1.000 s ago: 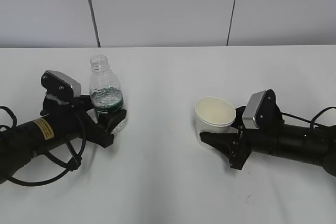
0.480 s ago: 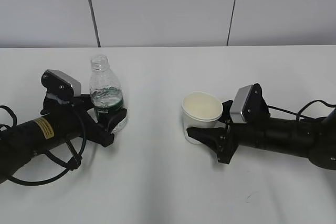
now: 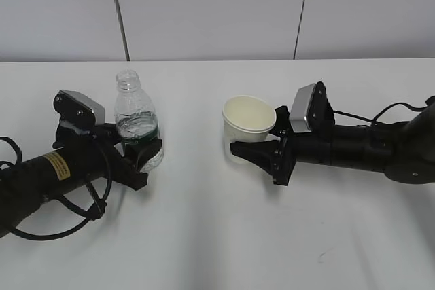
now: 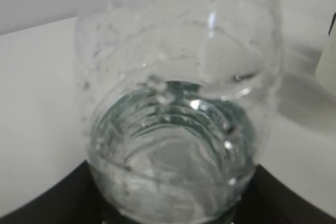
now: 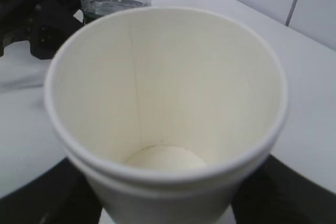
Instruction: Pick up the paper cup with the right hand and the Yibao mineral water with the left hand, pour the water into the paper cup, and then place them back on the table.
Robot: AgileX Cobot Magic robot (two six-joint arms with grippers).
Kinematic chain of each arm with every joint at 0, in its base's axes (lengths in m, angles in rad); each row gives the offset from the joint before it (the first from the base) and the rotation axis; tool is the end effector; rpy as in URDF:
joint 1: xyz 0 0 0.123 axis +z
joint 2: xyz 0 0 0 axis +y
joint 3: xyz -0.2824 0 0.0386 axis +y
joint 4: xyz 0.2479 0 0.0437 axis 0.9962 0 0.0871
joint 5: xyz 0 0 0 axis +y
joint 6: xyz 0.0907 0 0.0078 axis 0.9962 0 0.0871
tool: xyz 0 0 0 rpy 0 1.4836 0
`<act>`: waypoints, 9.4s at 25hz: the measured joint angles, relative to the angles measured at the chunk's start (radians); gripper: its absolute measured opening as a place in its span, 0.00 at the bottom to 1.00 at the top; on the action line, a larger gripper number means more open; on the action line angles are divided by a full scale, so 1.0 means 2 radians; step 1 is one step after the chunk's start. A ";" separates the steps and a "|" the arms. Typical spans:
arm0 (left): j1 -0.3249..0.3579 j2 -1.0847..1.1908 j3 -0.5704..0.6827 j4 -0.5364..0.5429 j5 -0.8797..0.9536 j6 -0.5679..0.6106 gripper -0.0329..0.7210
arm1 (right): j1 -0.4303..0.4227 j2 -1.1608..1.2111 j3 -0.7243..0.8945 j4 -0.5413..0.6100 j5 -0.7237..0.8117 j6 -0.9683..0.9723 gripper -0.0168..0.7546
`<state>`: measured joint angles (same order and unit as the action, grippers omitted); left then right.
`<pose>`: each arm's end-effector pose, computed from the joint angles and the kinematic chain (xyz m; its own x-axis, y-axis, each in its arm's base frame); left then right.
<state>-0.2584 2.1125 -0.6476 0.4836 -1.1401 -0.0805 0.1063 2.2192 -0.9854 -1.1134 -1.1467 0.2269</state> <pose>0.3068 -0.1208 0.0798 -0.1858 0.1756 -0.9668 0.6546 0.7559 0.0115 0.3634 0.1136 0.0861 0.0477 -0.2568 -0.9653 -0.8936 0.4209 -0.1561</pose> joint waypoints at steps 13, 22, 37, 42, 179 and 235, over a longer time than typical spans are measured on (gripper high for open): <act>0.000 -0.008 0.000 -0.020 0.009 0.058 0.58 | 0.039 0.002 -0.044 -0.088 0.030 0.067 0.63; 0.000 -0.064 0.000 -0.035 0.015 0.153 0.58 | 0.047 0.022 -0.086 -0.135 0.034 0.126 0.63; 0.000 -0.080 -0.023 -0.050 0.014 0.347 0.57 | 0.093 0.022 -0.148 -0.212 0.020 0.212 0.63; 0.000 -0.080 -0.029 -0.050 0.014 0.414 0.57 | 0.095 0.022 -0.174 -0.237 0.020 0.246 0.63; -0.049 -0.045 -0.009 -0.099 0.018 0.029 0.54 | -0.044 0.040 -0.230 -0.168 0.145 0.254 0.63; 0.009 -0.040 0.083 0.039 -0.002 0.002 0.69 | -0.112 0.101 -0.230 -0.110 0.111 0.229 0.88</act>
<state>-0.2395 2.0325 -0.4818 0.5606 -1.1449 -0.0772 -0.1171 2.4215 -1.4450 -1.3343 -0.9239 0.6854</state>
